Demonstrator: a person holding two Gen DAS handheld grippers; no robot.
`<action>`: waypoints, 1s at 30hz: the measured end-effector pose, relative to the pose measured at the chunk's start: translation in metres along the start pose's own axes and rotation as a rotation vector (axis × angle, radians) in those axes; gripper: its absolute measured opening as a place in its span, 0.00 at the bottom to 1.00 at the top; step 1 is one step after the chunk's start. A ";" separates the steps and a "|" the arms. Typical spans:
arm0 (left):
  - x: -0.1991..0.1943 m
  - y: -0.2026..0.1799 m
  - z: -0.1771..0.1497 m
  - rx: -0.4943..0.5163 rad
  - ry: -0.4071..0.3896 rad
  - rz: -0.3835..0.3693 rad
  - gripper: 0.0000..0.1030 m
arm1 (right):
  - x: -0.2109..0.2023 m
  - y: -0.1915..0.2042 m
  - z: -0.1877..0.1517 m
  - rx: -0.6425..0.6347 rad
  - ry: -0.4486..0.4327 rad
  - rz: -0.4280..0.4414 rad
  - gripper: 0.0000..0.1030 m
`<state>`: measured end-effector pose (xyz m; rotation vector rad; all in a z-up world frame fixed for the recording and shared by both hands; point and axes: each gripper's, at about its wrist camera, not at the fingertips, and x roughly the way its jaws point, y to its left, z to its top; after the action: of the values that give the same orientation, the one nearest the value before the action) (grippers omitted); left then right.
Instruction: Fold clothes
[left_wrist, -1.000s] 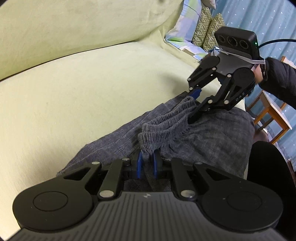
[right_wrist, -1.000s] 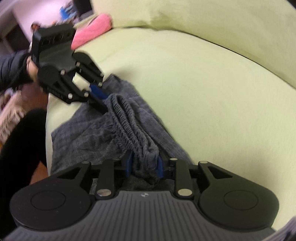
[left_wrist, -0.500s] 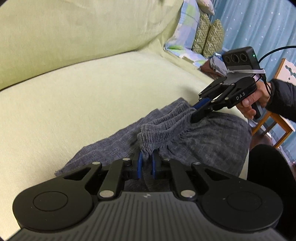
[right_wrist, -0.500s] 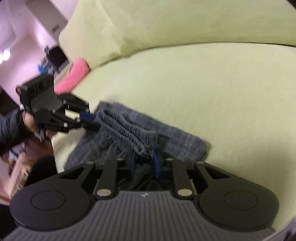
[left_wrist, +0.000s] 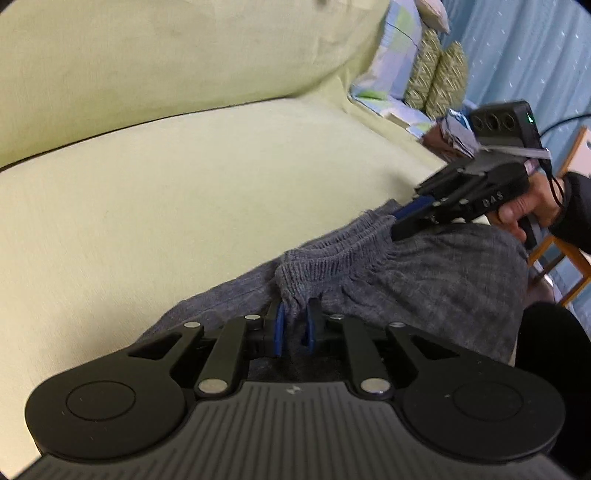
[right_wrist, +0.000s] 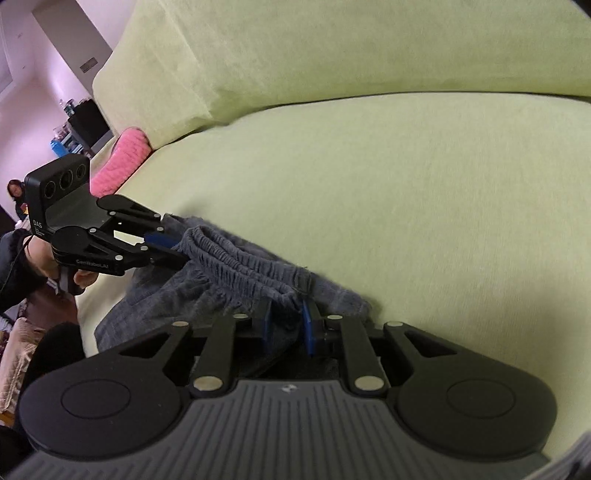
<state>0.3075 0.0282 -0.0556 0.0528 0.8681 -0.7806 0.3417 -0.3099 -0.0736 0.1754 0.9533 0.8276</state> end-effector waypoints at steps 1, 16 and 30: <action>-0.003 0.000 0.000 -0.005 -0.009 0.007 0.21 | -0.004 0.001 0.000 0.002 -0.013 -0.014 0.21; -0.069 -0.056 -0.013 0.012 -0.146 0.042 0.22 | -0.117 0.067 -0.095 0.229 -0.407 -0.136 0.27; 0.002 -0.044 -0.023 -0.094 -0.016 0.021 0.21 | -0.054 0.092 -0.122 0.177 -0.317 -0.216 0.18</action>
<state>0.2651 0.0026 -0.0610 -0.0276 0.8872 -0.7191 0.1793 -0.3100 -0.0664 0.3398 0.7301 0.4976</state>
